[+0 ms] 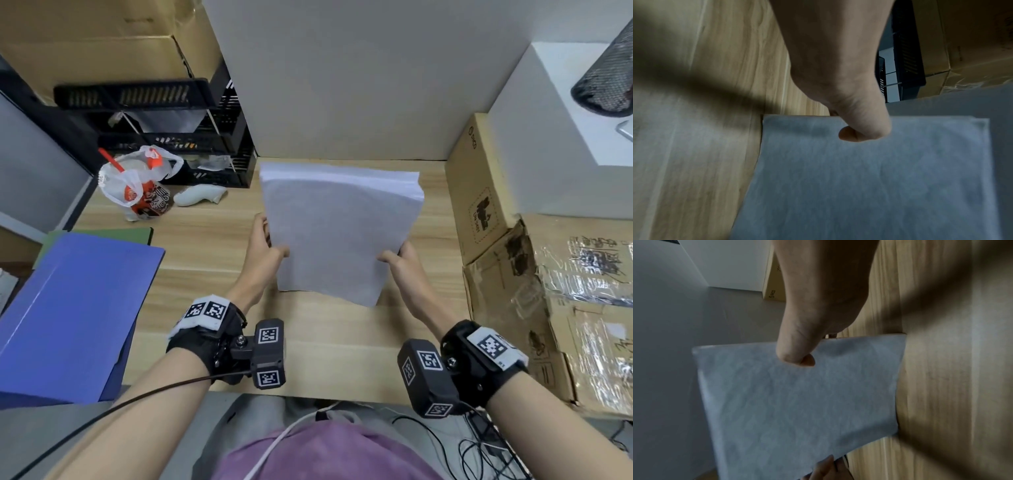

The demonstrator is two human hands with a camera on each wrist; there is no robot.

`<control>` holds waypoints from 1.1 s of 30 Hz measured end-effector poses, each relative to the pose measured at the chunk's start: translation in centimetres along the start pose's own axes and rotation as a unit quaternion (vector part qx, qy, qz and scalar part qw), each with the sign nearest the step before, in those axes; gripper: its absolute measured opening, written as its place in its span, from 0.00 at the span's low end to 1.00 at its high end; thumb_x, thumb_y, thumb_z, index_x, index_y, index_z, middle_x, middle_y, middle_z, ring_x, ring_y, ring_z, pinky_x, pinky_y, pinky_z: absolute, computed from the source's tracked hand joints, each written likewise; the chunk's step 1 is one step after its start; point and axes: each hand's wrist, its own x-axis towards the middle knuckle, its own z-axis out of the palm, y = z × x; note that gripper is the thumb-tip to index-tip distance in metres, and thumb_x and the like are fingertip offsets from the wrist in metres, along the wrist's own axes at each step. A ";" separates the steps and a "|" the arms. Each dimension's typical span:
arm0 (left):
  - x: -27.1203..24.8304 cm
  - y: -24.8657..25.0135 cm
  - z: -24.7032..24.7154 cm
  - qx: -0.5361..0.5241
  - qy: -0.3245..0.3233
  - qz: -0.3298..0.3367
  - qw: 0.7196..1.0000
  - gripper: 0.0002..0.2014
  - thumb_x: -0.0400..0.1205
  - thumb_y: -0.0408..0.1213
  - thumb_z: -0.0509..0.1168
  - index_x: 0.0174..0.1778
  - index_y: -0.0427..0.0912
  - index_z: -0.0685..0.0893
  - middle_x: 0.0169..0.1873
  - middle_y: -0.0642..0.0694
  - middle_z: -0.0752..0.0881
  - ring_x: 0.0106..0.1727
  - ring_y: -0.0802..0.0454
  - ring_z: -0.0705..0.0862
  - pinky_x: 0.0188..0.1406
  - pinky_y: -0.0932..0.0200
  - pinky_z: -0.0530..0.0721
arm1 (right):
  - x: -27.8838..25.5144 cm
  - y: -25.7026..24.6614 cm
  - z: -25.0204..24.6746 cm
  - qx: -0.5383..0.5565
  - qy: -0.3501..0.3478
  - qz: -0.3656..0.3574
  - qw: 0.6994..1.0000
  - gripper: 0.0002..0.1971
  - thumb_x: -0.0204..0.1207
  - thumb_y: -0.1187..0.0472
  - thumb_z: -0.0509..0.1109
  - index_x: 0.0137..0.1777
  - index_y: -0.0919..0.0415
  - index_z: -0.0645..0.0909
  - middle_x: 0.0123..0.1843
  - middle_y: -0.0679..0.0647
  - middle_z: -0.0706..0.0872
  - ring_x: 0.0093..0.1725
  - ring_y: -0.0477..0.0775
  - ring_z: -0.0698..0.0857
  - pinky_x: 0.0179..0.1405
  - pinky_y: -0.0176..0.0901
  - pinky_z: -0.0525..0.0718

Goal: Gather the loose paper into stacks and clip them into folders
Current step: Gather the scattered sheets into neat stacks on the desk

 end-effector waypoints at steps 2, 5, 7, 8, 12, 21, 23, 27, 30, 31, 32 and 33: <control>-0.5 0.0 0.1 0.004 0.006 0.014 1.000 0.31 0.68 0.12 0.56 0.66 0.41 0.73 0.56 0.49 0.84 0.54 0.67 0.83 0.47 0.69 0.81 | -0.3 0.4 0.5 0.007 -0.001 -0.001 1.000 0.16 0.73 0.78 0.60 0.53 0.59 0.78 0.48 0.48 0.86 0.43 0.36 0.85 0.41 0.27 0.82; -1.0 -0.2 -0.1 0.027 -0.012 0.029 0.999 0.27 0.68 0.10 0.54 0.56 0.40 0.77 0.45 0.55 0.83 0.40 0.76 0.81 0.36 0.78 0.77 | -0.5 0.7 0.8 0.000 -0.006 -0.011 1.000 0.12 0.63 0.68 0.61 0.46 0.56 0.78 0.45 0.51 0.83 0.42 0.42 0.81 0.43 0.36 0.78; -1.0 -0.3 -0.5 0.033 -0.014 0.027 0.999 0.25 0.69 0.10 0.54 0.49 0.44 0.80 0.41 0.56 0.83 0.39 0.73 0.81 0.35 0.77 0.77 | -0.4 0.5 0.8 0.000 -0.005 -0.012 1.000 0.10 0.63 0.68 0.61 0.42 0.55 0.78 0.43 0.51 0.82 0.42 0.44 0.79 0.44 0.39 0.75; -0.9 -0.3 -0.7 0.031 -0.007 0.026 0.999 0.25 0.69 0.11 0.55 0.47 0.46 0.80 0.41 0.55 0.83 0.40 0.69 0.81 0.34 0.76 0.77 | -0.3 0.2 0.6 -0.002 -0.004 -0.012 1.000 0.11 0.67 0.71 0.62 0.41 0.54 0.77 0.42 0.50 0.81 0.42 0.44 0.78 0.43 0.39 0.75; -0.1 0.3 -1.1 0.018 -0.001 0.021 1.000 0.25 0.69 0.11 0.57 0.45 0.49 0.76 0.40 0.54 0.81 0.38 0.68 0.79 0.32 0.75 0.77 | 0.0 -0.4 0.0 -0.003 -0.024 -0.024 0.999 0.19 0.73 0.81 0.57 0.43 0.55 0.77 0.42 0.48 0.81 0.39 0.37 0.80 0.41 0.31 0.77; -0.4 -1.6 -0.8 0.000 -0.032 -0.030 0.999 0.29 0.68 0.12 0.54 0.60 0.43 0.76 0.48 0.53 0.84 0.48 0.64 0.83 0.37 0.76 0.79 | 0.0 1.5 0.5 0.014 -0.010 -0.006 1.000 0.15 0.69 0.77 0.58 0.47 0.59 0.78 0.45 0.49 0.84 0.39 0.32 0.83 0.41 0.26 0.79; -0.8 -2.3 -0.3 -0.002 -0.033 -0.035 0.999 0.29 0.70 0.12 0.53 0.60 0.44 0.76 0.49 0.55 0.85 0.45 0.72 0.83 0.38 0.77 0.79 | 0.0 2.2 1.0 0.004 0.000 0.004 1.000 0.18 0.74 0.80 0.54 0.52 0.61 0.78 0.47 0.49 0.84 0.41 0.33 0.83 0.43 0.27 0.79; -1.2 -4.1 -0.3 0.000 -0.035 -0.072 0.997 0.22 0.77 0.18 0.54 0.62 0.41 0.79 0.51 0.54 0.87 0.48 0.68 0.85 0.40 0.77 0.80 | 0.0 3.6 0.5 -0.004 -0.024 0.039 0.999 0.17 0.81 0.73 0.57 0.65 0.58 0.76 0.57 0.43 0.85 0.52 0.30 0.83 0.46 0.21 0.78; -1.6 -5.9 -0.9 0.048 -0.067 -0.100 0.992 0.20 0.82 0.24 0.56 0.68 0.41 0.79 0.60 0.51 0.86 0.62 0.56 0.83 0.50 0.71 0.79 | -0.9 4.8 -0.2 -0.037 -0.080 0.070 0.994 0.14 0.87 0.64 0.58 0.69 0.52 0.73 0.63 0.37 0.81 0.61 0.33 0.80 0.52 0.19 0.77; -1.7 -6.2 -1.1 0.064 -0.080 -0.101 0.990 0.19 0.83 0.26 0.57 0.69 0.43 0.78 0.62 0.52 0.85 0.65 0.55 0.82 0.54 0.69 0.79 | -1.0 5.1 -0.2 -0.054 -0.084 0.069 0.993 0.13 0.88 0.63 0.57 0.69 0.52 0.72 0.64 0.39 0.80 0.63 0.37 0.79 0.53 0.18 0.76; -1.5 -6.3 -1.3 0.076 -0.090 -0.098 0.988 0.18 0.84 0.28 0.58 0.69 0.44 0.77 0.63 0.52 0.85 0.66 0.54 0.82 0.56 0.66 0.79 | -0.8 5.4 -0.2 -0.070 -0.079 0.063 0.992 0.12 0.88 0.62 0.56 0.69 0.53 0.72 0.64 0.43 0.81 0.64 0.42 0.79 0.54 0.19 0.77; -1.2 -6.1 -1.5 0.084 -0.097 -0.094 0.987 0.17 0.85 0.29 0.58 0.69 0.45 0.76 0.64 0.52 0.84 0.65 0.54 0.82 0.56 0.65 0.79 | -0.4 5.4 -0.2 -0.080 -0.071 0.055 0.993 0.12 0.88 0.62 0.56 0.67 0.53 0.73 0.64 0.46 0.81 0.65 0.45 0.80 0.54 0.22 0.79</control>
